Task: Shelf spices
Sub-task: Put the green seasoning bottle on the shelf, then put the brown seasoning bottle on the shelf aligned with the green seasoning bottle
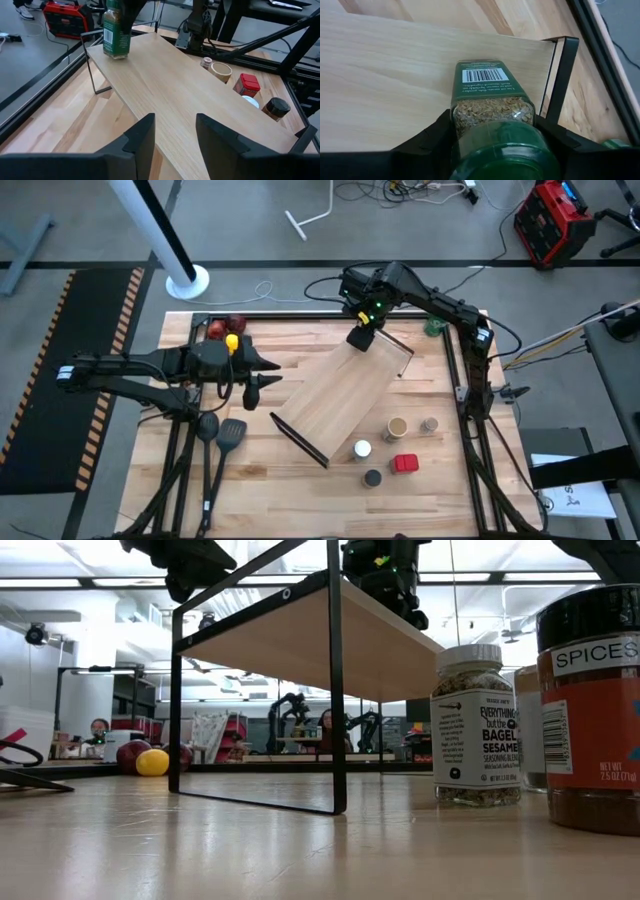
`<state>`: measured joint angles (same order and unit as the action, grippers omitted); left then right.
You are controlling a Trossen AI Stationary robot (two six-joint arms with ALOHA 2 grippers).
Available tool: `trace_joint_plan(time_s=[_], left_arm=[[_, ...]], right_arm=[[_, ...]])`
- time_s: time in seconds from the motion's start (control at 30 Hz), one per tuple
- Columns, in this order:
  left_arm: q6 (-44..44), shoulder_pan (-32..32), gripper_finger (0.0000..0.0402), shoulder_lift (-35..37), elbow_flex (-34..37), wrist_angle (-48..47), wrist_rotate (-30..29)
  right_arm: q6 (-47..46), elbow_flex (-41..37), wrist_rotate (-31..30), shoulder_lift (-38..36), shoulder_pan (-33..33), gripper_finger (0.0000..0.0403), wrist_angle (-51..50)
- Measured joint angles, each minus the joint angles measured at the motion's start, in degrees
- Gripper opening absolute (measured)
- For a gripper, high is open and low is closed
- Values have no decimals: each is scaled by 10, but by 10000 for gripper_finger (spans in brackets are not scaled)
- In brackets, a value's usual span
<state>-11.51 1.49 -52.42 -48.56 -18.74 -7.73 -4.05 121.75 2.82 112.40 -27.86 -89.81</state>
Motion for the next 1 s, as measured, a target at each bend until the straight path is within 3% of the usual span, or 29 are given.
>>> trace_joint_plan(time_s=[0.23,0.43,1.0], left_arm=[[1,0,139,0,0,-3,1],[2,-1,134,0,0,-3,1],[1,-1,138,0,0,-3,10]], right_arm=[[2,-1,-15,-10,0,268,-3],[1,-1,-15,-18,1,306,-2],[-32,-21,-14,-126,17,310,-1]])
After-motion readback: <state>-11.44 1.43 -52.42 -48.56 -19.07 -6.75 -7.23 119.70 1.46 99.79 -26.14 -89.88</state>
